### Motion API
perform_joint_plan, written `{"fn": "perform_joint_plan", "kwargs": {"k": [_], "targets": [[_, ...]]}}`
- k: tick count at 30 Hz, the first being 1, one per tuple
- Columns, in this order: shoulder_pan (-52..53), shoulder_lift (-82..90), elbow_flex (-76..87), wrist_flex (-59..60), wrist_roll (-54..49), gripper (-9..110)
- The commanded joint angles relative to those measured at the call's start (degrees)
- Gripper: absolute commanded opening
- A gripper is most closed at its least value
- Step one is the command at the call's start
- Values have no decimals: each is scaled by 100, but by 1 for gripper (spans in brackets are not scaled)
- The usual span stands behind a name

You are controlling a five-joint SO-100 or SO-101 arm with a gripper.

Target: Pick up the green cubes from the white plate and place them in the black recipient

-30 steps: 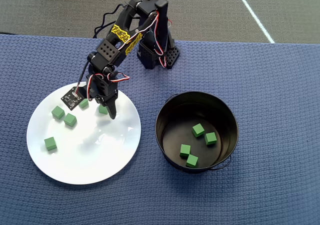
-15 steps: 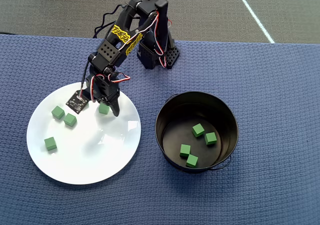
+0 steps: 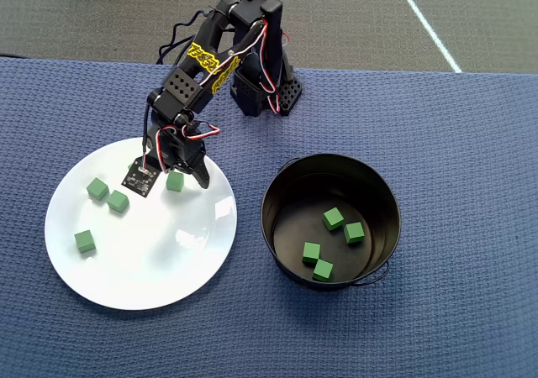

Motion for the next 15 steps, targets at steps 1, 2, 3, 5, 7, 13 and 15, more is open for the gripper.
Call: {"fn": "perform_joint_plan", "kwargs": {"k": [1,2,3,5,7,13,15], "targets": [[26,18,-431,158,-272,28],[35,18,-475,220,-316,29],[44,18,-510,281,-343,29],[79,18,-589,413,-466,29],[105,26,-650,422,-527,29],[202,-141,-791,281,-756,28],[229,-237,-853,237,-800,28]]}}
